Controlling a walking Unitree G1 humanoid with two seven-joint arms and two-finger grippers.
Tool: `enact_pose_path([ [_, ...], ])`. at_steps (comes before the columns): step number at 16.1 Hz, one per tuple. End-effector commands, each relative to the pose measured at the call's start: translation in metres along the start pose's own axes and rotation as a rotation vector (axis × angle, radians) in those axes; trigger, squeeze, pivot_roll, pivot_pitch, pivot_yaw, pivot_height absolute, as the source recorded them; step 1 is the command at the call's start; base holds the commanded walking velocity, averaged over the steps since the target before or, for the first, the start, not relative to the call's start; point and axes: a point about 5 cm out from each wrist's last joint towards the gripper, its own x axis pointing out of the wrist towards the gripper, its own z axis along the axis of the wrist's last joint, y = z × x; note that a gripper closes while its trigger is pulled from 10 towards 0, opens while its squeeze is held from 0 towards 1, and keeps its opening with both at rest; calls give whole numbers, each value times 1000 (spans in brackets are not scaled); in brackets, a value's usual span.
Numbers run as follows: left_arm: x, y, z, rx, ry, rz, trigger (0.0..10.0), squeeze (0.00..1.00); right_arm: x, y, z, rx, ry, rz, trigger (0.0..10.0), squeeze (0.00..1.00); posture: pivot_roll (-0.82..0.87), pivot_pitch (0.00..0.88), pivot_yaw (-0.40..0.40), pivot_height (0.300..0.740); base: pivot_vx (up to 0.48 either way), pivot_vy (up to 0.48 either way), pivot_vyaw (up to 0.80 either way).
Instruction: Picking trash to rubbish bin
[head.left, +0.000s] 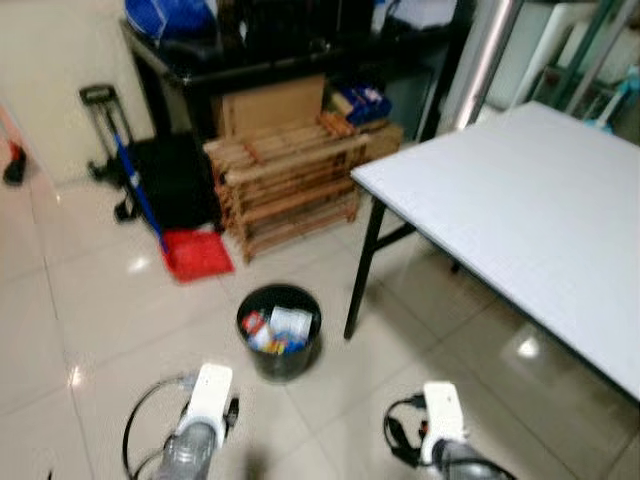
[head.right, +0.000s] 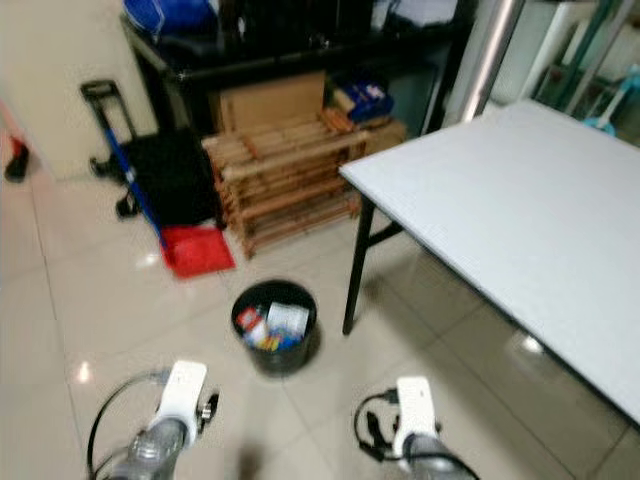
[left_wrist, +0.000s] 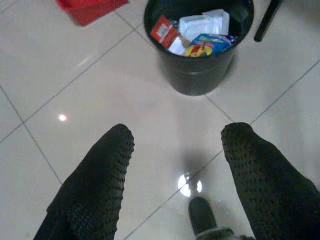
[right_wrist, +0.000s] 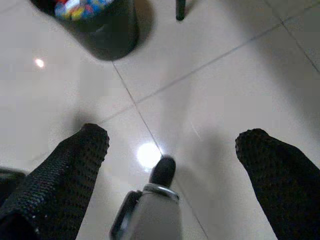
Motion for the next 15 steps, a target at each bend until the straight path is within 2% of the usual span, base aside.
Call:
enact_pose_path([
  [1, -2, 2, -6, 11, 22, 2, 10000, 0, 1, 4, 1, 3, -3, 11, 10000, 0, -14, 0, -52, 740, -281, 0, 0],
  [15, -2, 0, -7, 17, 23, -7, 10000, 0, 1, 6, -1, 5, 3, 22, 10000, 0, -16, 5, -51, 740, -280, 0, 0],
])
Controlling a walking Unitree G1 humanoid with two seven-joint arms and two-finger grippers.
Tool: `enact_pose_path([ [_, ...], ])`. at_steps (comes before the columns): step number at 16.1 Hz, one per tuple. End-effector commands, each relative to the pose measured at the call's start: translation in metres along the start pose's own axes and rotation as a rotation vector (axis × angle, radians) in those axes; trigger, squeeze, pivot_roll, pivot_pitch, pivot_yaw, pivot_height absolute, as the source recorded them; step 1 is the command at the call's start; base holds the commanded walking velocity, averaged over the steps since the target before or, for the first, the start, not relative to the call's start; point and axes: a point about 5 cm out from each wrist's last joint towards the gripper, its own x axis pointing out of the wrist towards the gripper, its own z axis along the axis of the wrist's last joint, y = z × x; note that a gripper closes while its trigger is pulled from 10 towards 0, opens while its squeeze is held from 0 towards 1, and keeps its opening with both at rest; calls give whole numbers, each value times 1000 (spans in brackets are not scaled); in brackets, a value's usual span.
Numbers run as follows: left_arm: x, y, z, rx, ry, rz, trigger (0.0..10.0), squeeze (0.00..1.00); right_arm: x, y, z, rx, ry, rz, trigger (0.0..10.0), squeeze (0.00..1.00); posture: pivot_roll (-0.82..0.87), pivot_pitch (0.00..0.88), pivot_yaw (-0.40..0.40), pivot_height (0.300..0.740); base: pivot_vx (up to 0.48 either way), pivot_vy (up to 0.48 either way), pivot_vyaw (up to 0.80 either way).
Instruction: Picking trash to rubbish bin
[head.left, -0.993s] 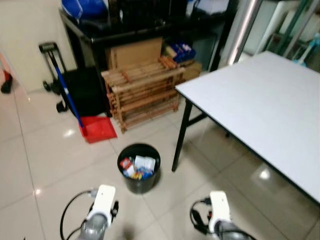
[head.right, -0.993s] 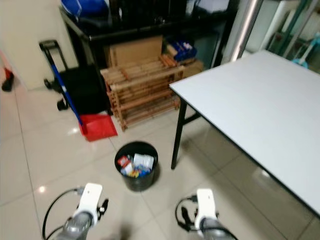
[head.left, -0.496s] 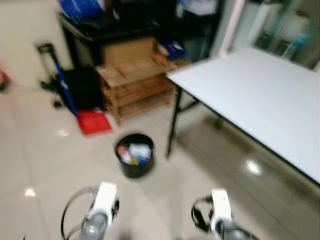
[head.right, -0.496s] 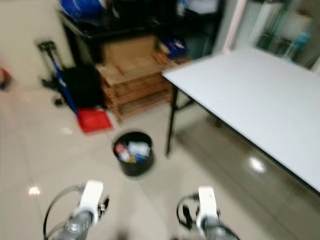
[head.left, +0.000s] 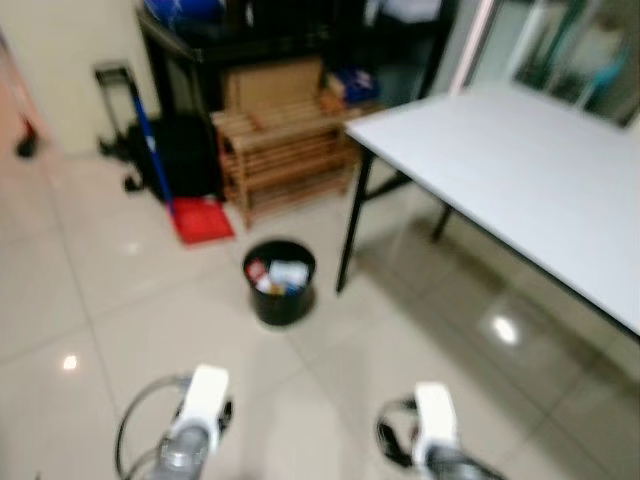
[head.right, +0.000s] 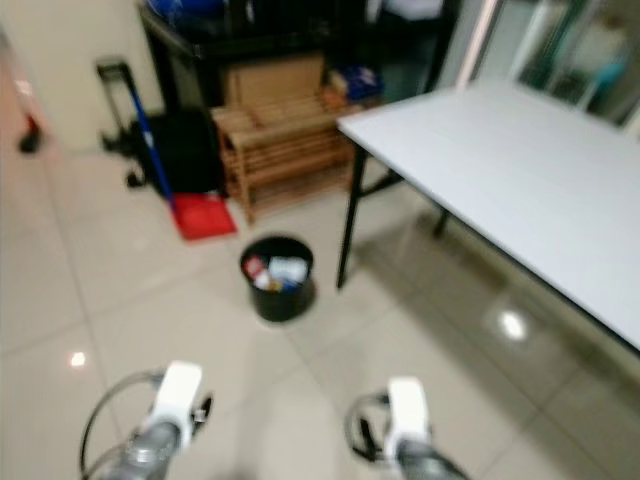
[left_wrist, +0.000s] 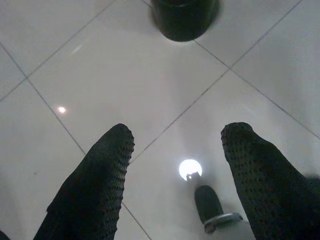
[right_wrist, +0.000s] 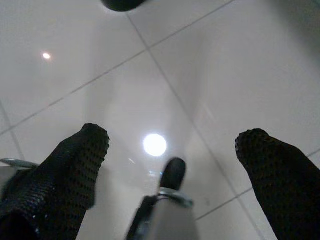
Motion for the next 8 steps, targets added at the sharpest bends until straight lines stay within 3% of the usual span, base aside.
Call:
enact_pose_path([
  [1, 0, -6, 1, -2, -1, -13, 10000, 0, -1, -9, 2, -5, -1, -20, 10000, 0, -16, 6, -51, 740, 0, 0, 0],
  [8, 1, -2, 4, -10, -6, 15, 10000, 0, -1, -9, 5, 2, -8, -18, 10000, 0, -11, 24, -56, 740, 0, 0, 0],
])
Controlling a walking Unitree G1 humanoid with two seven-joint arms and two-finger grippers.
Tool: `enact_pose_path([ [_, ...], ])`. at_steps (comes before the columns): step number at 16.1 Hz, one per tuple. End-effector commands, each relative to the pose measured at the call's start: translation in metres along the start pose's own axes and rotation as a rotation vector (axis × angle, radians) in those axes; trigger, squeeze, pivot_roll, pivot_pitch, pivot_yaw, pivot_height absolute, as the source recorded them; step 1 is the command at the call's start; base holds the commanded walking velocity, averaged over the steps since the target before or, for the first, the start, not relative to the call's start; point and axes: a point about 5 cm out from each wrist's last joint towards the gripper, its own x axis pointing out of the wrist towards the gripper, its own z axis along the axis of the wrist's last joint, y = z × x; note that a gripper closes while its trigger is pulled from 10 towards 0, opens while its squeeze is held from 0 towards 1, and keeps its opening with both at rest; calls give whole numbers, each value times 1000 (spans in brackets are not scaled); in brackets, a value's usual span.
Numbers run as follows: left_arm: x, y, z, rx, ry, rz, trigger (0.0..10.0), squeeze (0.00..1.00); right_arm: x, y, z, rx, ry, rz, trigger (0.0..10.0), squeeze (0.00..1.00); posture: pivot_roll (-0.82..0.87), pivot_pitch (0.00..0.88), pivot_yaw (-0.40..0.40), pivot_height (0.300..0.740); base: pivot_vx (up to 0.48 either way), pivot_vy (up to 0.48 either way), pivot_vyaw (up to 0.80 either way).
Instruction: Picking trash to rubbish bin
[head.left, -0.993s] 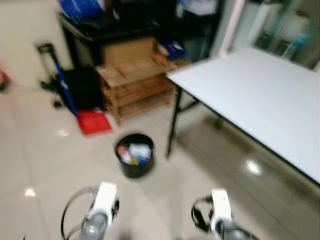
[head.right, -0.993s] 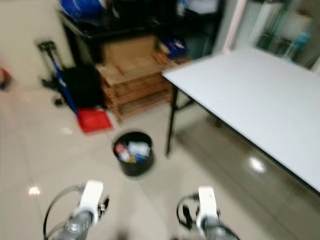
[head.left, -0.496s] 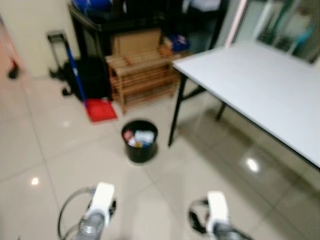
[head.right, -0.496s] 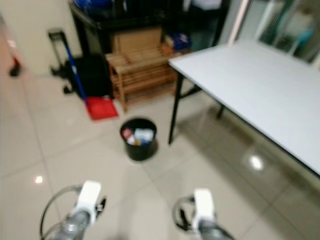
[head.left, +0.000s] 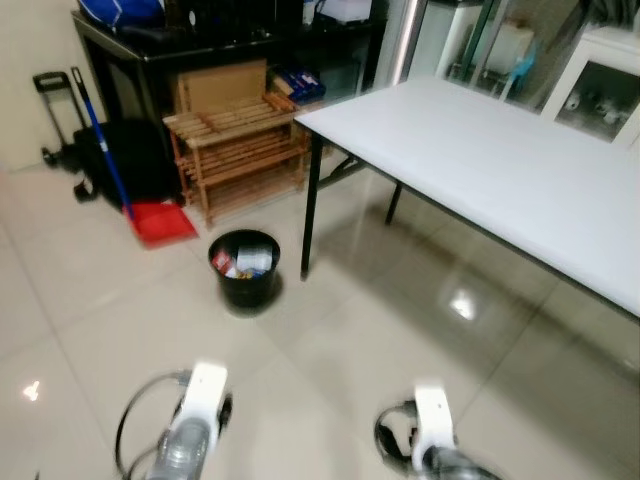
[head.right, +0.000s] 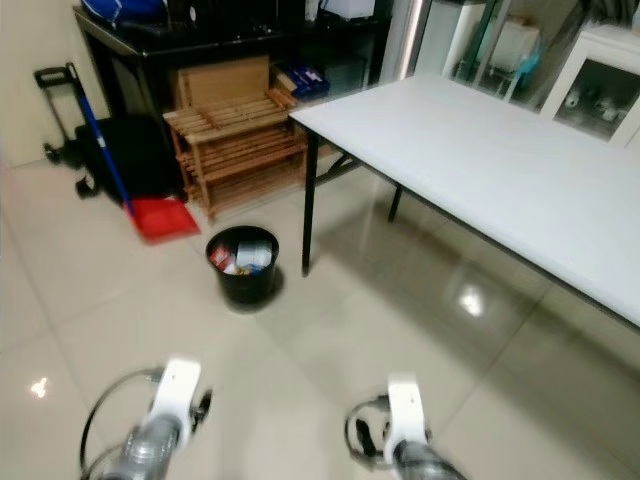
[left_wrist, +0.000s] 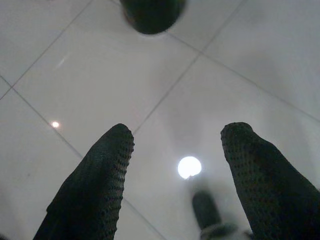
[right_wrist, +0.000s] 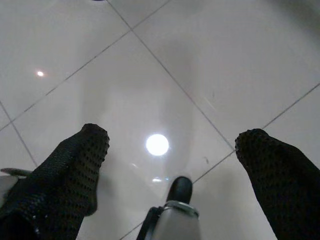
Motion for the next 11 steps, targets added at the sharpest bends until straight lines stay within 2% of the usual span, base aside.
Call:
enact_pose_path([
  [1, 2, -2, 6, -4, -18, 7, 10000, 0, -1, -6, 1, 7, -4, -17, 10000, 0, -11, 24, -56, 740, 0, 0, 0],
  [11, 2, -1, 9, -21, -35, 15, 10000, 0, -1, -7, 3, 5, -2, -20, 10000, 0, -11, 26, -61, 740, 0, 0, 0],
])
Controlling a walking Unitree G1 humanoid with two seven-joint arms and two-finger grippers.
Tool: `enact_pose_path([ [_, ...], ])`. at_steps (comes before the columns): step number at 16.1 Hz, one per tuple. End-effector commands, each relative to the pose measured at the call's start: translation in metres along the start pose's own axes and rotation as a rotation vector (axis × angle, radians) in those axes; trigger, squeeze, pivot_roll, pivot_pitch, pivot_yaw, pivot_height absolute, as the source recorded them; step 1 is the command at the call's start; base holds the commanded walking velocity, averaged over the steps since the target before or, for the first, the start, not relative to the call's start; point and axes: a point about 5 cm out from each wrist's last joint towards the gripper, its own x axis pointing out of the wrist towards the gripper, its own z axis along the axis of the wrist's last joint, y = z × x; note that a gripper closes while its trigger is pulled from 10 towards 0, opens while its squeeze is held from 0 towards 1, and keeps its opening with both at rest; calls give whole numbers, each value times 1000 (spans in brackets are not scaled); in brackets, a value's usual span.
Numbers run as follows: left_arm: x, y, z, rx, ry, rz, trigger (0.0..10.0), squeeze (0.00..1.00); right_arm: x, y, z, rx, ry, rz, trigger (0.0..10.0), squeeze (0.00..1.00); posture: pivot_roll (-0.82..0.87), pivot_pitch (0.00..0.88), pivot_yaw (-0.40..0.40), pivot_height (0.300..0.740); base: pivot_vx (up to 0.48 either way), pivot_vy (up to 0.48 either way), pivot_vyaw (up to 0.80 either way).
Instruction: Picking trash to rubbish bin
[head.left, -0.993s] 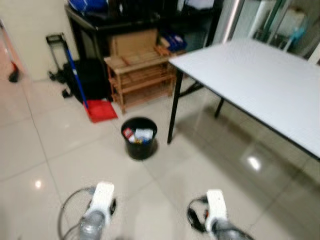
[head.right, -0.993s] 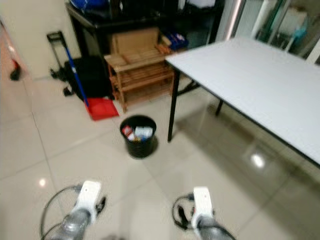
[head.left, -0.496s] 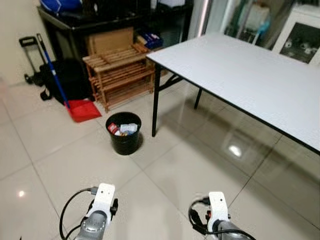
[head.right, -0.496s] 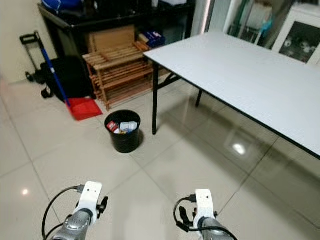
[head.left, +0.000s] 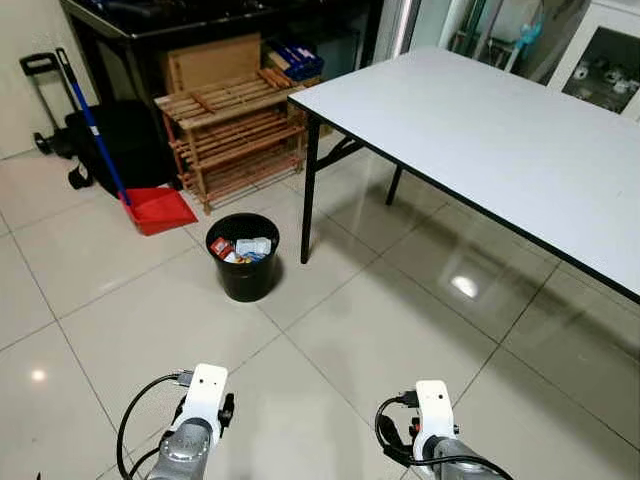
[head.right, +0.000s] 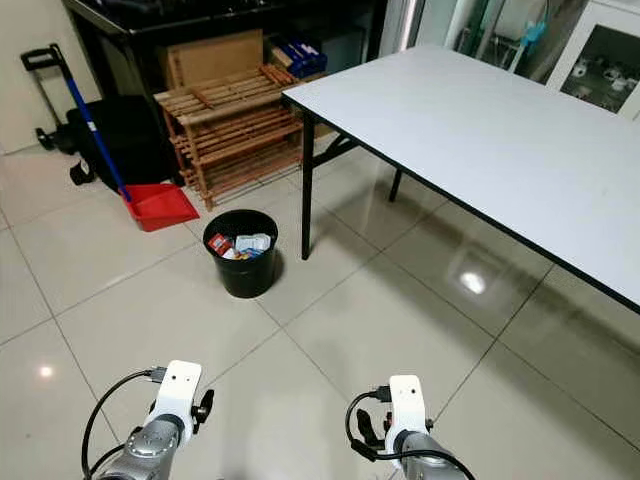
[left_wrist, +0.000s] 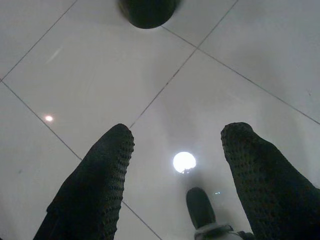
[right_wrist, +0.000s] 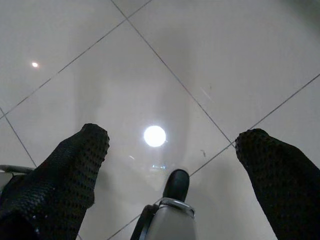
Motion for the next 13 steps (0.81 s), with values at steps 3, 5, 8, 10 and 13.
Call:
enact_pose_path([
  [3, 3, 6, 14, 34, -67, 41, 10000, 0, 0, -5, 13, -35, -66, -25, 10000, 0, -13, 28, -60, 740, 0, 0, 0],
  [5, 8, 22, 61, 75, -270, 99, 10000, 0, 2, -3, 57, -109, -257, -15, 10000, 0, -17, 29, -60, 740, 0, 0, 0],
  [8, 2, 44, 142, 25, -586, 177, 10000, 0, -12, 4, 149, -167, -656, -34, 10000, 0, -20, 22, -56, 740, 0, 0, 0],
  [10, -8, 47, 172, -6, -717, 185, 10000, 0, -27, 10, 190, -174, -831, -44, 10000, 0, -18, 19, -56, 740, 0, 0, 0],
  [13, -33, 42, 215, -53, -942, 175, 10000, 0, -54, 21, 237, -187, -1055, -57, 10000, 0, -14, 15, -61, 740, 0, 0, 0],
])
